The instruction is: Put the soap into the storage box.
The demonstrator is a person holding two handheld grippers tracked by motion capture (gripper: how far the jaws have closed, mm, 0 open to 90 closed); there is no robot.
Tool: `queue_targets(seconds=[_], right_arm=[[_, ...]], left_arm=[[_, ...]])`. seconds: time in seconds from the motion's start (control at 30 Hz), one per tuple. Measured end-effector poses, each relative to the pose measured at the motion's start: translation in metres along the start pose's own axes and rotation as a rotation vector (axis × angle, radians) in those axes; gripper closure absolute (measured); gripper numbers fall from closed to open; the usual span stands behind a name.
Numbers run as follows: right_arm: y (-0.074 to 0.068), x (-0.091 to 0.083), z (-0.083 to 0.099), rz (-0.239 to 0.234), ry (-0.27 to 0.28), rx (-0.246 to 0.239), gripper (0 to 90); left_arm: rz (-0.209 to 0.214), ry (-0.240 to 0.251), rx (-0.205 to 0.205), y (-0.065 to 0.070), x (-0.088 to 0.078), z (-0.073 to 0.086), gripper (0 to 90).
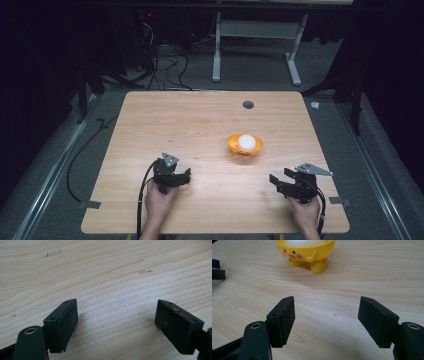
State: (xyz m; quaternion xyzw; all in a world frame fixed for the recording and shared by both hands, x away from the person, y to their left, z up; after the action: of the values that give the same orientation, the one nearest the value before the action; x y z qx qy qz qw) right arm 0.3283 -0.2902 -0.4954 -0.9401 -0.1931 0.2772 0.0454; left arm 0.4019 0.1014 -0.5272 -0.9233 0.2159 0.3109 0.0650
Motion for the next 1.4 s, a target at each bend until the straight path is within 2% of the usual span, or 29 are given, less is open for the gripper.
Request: queue_targets(seconds=[0.1, 0.3, 0.77, 0.93, 1.03, 1.07, 1.13, 1.4], right_arm=[[-0.004, 0.006, 0.004, 0.000, -0.006, 0.006, 31.4], [-0.007, 0.015, 0.004, 0.008, -0.026, -0.023, 31.6], [-0.015, 0.039, 0.005, 0.014, -0.058, -0.051, 30.6], [-0.018, 0.045, 0.006, 0.036, -0.069, -0.089, 29.4], [-0.020, 0.049, 0.007, 0.050, -0.101, -0.110, 27.9], [-0.022, 0.052, 0.006, 0.071, -0.117, -0.146, 27.2], [-0.025, 0.054, 0.007, 0.093, -0.127, -0.185, 26.1], [-0.026, 0.054, 0.007, 0.083, -0.132, -0.194, 26.0]], left_arm=[[0.000, 0.000, 0.000, 0.000, 0.000, 0.000, 19.2], [0.000, 0.000, 0.000, 0.000, 0.000, 0.000, 19.2], [0.000, 0.000, 0.000, 0.000, 0.000, 0.000, 19.2], [0.001, -0.002, 0.000, 0.000, 0.000, 0.000, 19.2], [0.001, -0.001, 0.001, 0.000, 0.000, 0.000, 19.1], [0.001, -0.001, 0.001, 0.000, 0.000, 0.000, 19.1], [0.001, -0.001, 0.001, 0.000, 0.000, 0.000, 19.1], [0.002, -0.001, 0.001, 0.000, 0.000, 0.000, 19.0]])
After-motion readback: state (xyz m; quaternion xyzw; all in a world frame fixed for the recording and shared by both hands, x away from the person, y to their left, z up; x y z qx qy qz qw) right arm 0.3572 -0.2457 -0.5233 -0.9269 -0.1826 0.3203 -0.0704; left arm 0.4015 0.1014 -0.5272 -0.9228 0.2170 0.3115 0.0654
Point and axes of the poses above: each handheld gripper's, and its own axes: x roughly forward along the jaws, z roughly out of its underside, y roughly to its right, the point moved 3 cm from there along x, roughly forward along the jaws, and after that the axes turned 6 degrees about y, right-handed, at the moved point
